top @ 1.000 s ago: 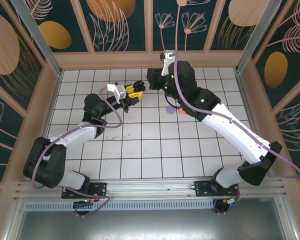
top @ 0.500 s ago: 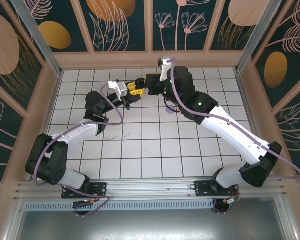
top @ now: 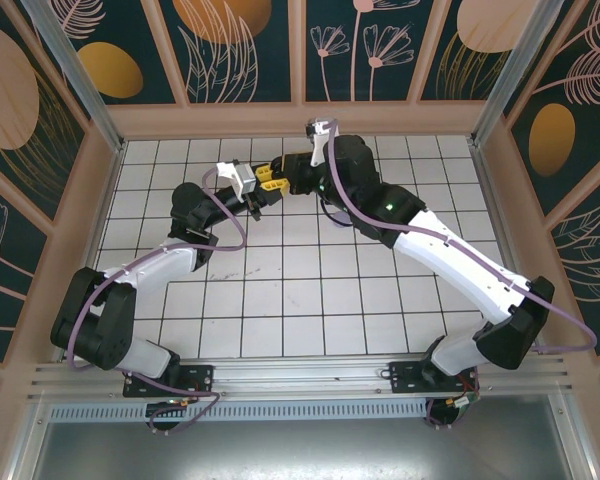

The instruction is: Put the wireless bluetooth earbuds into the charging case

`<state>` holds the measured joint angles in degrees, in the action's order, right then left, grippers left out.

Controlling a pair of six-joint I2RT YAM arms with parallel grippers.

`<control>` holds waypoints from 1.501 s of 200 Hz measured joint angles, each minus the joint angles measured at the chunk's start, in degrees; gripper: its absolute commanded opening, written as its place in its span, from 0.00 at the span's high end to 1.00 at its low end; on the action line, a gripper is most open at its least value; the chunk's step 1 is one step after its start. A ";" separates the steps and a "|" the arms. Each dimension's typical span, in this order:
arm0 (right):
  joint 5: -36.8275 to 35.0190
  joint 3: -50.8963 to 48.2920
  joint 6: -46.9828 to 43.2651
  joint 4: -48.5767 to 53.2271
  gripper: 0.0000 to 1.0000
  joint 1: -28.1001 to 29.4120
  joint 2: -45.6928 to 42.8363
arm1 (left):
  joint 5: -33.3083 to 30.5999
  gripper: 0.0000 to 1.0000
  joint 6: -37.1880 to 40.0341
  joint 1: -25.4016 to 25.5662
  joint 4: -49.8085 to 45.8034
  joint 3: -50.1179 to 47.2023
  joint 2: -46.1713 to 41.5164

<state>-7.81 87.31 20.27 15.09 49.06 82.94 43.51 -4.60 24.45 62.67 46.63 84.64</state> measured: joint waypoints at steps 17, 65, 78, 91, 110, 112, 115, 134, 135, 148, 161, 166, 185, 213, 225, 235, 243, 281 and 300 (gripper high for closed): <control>-0.07 0.00 0.02 -0.04 0.88 0.00 0.15 | -0.02 1.00 0.00 0.00 -0.35 0.00 0.02; -0.04 -0.04 0.22 -0.13 0.90 0.00 0.15 | -0.04 1.00 0.00 0.00 -0.37 0.00 0.02; -0.02 -0.07 0.44 -0.13 0.90 0.00 0.15 | -0.09 1.00 0.00 0.00 -0.37 0.00 0.02; -0.02 -0.07 0.66 -0.13 0.90 0.00 0.15 | -0.22 1.00 0.00 0.00 -0.39 0.00 0.04; -0.02 -0.11 1.05 -0.13 0.90 0.00 0.15 | -0.24 1.00 0.02 0.00 -0.52 0.00 0.04; -0.02 -0.13 1.07 -0.13 0.90 0.00 0.15 | -0.26 1.00 0.02 0.00 -0.57 0.00 0.04; -0.02 -0.17 1.07 -0.15 0.90 0.00 0.15 | -0.26 1.00 0.02 0.00 -0.61 0.00 0.04; -0.04 -0.44 1.09 -0.17 0.91 0.02 0.15 | -0.26 1.00 0.02 0.00 -1.11 0.00 0.07; -0.04 -0.46 1.09 -0.20 0.91 0.02 0.15 | -0.26 1.00 0.02 0.00 -1.14 0.00 0.07; -0.04 -0.59 1.11 -0.22 0.91 0.02 0.15 | -0.26 1.00 0.02 0.00 -1.31 0.00 0.09; -0.07 -0.66 1.09 -0.26 0.91 0.09 0.15 | -0.26 1.00 0.02 0.00 -1.42 0.02 0.15; -0.07 -0.76 1.09 -0.28 0.91 0.13 0.15 | -0.26 1.00 0.02 0.00 -1.46 0.04 0.17; -0.02 -1.18 1.11 -0.33 0.91 0.48 0.13 | -0.46 1.00 0.02 0.00 -1.73 0.22 0.26; -0.02 -1.25 1.14 -0.31 0.92 0.92 0.13 | -0.44 1.00 0.04 0.00 -2.05 0.33 0.28; -0.04 -1.42 1.14 -0.35 0.92 0.94 0.11 | -0.44 1.00 0.04 0.00 -2.16 0.33 0.28; -0.13 -1.73 1.25 -0.37 0.92 0.92 0.02 | -0.44 1.00 0.07 0.00 -2.60 0.33 0.28; -0.28 -1.88 1.25 -0.37 0.92 0.94 0.02 | -0.44 1.00 0.07 0.00 -2.93 0.33 0.28; -2.25 -2.32 1.25 0.15 0.92 1.09 0.00 | -0.87 1.00 0.04 0.00 -3.06 0.52 0.28; -2.71 -2.32 1.25 0.13 0.92 1.07 0.00 | -0.87 1.00 0.04 0.00 -3.06 0.52 0.28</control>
<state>-10.52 84.99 21.52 15.22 50.13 82.94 42.63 -4.56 24.45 59.61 47.16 84.93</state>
